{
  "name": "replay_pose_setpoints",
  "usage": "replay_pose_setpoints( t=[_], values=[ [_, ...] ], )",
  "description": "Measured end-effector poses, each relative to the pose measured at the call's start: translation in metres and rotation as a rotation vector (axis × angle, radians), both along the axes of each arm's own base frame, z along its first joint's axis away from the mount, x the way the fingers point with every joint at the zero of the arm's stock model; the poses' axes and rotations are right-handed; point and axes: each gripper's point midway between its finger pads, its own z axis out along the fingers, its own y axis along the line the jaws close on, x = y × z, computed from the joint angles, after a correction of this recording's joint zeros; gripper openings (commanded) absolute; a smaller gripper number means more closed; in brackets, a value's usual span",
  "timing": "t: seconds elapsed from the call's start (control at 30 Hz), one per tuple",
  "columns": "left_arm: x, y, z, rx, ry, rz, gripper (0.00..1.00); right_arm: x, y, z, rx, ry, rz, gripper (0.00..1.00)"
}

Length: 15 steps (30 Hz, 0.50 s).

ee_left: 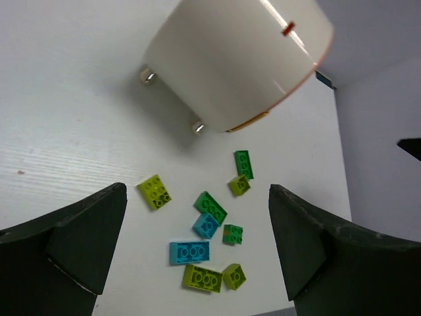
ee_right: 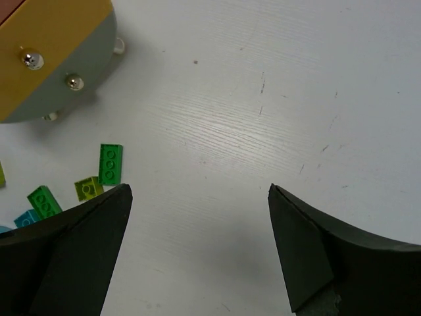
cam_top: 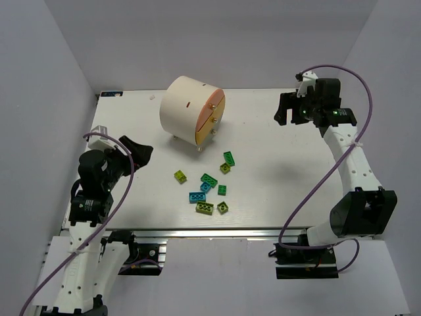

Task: Sort the legos into containers by color

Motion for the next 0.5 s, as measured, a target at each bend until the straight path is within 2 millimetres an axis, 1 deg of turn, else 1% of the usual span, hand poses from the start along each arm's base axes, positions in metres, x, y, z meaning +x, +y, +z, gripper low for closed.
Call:
replay_pose_setpoints(
  t=[0.07, 0.13, 0.23, 0.33, 0.4, 0.47, 0.5],
  values=[
    [-0.004, -0.009, 0.008, -0.011, -0.033, -0.053, 0.98, -0.001, 0.002, 0.002, 0.015, 0.009, 0.008, 0.89],
    [-0.007, -0.015, 0.010, -0.020, -0.045, -0.090, 0.98, -0.006, 0.007, 0.000, 0.026, 0.025, 0.045, 0.89],
    [-0.011, -0.021, 0.005, -0.033, -0.040, -0.129, 0.98, -0.014, 0.018, -0.006, 0.012, 0.035, 0.165, 0.89],
    [-0.014, -0.025, -0.003, -0.042, -0.025, -0.149, 0.98, -0.024, 0.035, -0.015, -0.012, 0.046, 0.326, 0.89],
    [-0.016, -0.027, -0.007, -0.050, -0.019, -0.159, 0.97, -0.027, 0.045, -0.019, -0.022, 0.041, 0.406, 0.89],
    [-0.017, -0.028, -0.009, -0.056, -0.017, -0.165, 0.93, -0.031, 0.058, -0.018, -0.012, 0.023, 0.496, 0.89],
    [-0.018, -0.029, -0.010, -0.059, -0.017, -0.168, 0.87, -0.034, 0.065, -0.017, 0.002, 0.016, 0.527, 0.89]
  ],
)
